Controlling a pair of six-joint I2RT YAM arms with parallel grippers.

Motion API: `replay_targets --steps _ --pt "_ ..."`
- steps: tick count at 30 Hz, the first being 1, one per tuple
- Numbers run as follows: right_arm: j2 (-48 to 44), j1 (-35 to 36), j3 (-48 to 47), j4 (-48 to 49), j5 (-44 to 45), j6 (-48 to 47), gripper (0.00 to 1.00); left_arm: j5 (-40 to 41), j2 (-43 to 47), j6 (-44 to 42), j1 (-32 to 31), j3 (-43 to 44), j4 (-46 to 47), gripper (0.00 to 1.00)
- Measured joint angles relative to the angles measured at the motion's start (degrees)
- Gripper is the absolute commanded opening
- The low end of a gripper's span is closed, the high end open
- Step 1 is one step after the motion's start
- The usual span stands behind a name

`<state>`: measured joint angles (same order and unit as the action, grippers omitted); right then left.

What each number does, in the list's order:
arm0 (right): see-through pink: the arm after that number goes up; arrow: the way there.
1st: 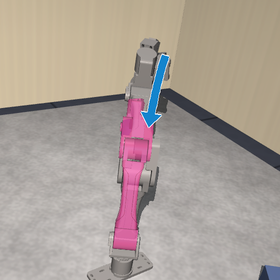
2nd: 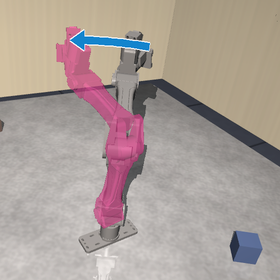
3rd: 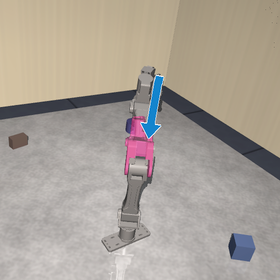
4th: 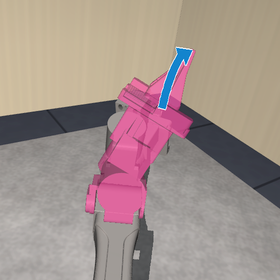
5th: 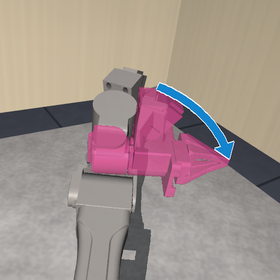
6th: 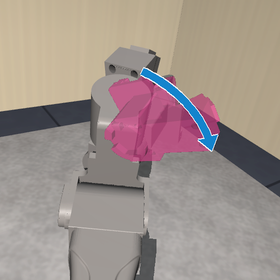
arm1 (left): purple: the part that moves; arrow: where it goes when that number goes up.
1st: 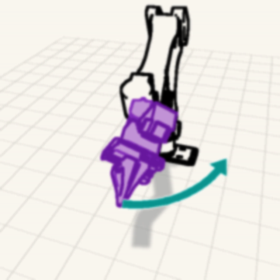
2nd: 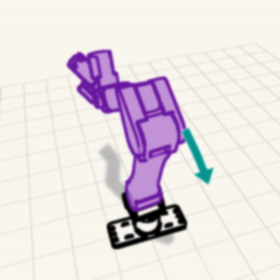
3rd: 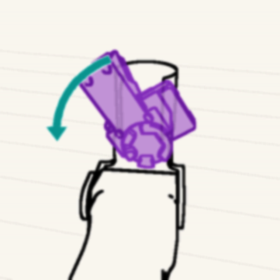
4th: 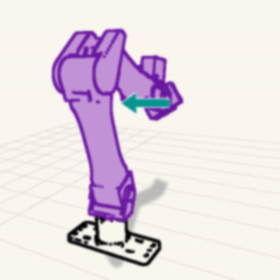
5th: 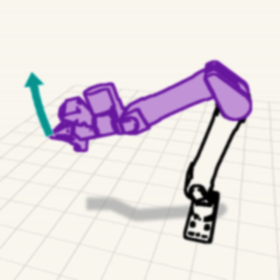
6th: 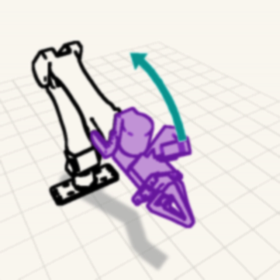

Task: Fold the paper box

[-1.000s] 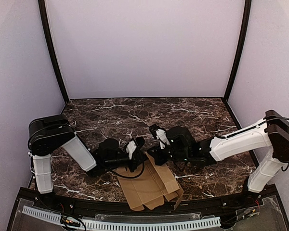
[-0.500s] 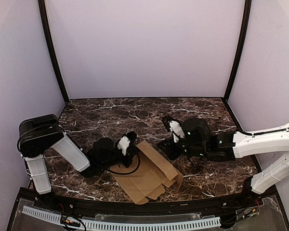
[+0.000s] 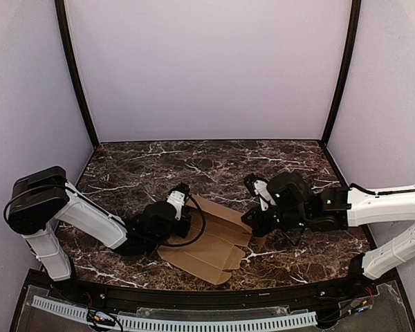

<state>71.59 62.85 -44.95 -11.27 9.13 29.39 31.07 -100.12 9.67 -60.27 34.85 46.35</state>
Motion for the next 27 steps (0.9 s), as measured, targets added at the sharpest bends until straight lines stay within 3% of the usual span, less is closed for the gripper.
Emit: replay_targets --steps 5,12,27 --pt "0.20 0.00 -0.02 -4.39 1.01 2.73 0.00 7.04 1.88 9.42 -0.35 1.31 -11.19 0.00" --pt "3.39 -0.22 -0.48 -7.41 2.93 5.25 0.00 12.02 3.23 17.35 -3.02 1.57 -19.17 0.00" --pt "9.49 -1.14 -5.29 -6.45 4.90 5.18 0.00 13.57 5.51 23.76 -4.63 1.57 -25.33 0.00"
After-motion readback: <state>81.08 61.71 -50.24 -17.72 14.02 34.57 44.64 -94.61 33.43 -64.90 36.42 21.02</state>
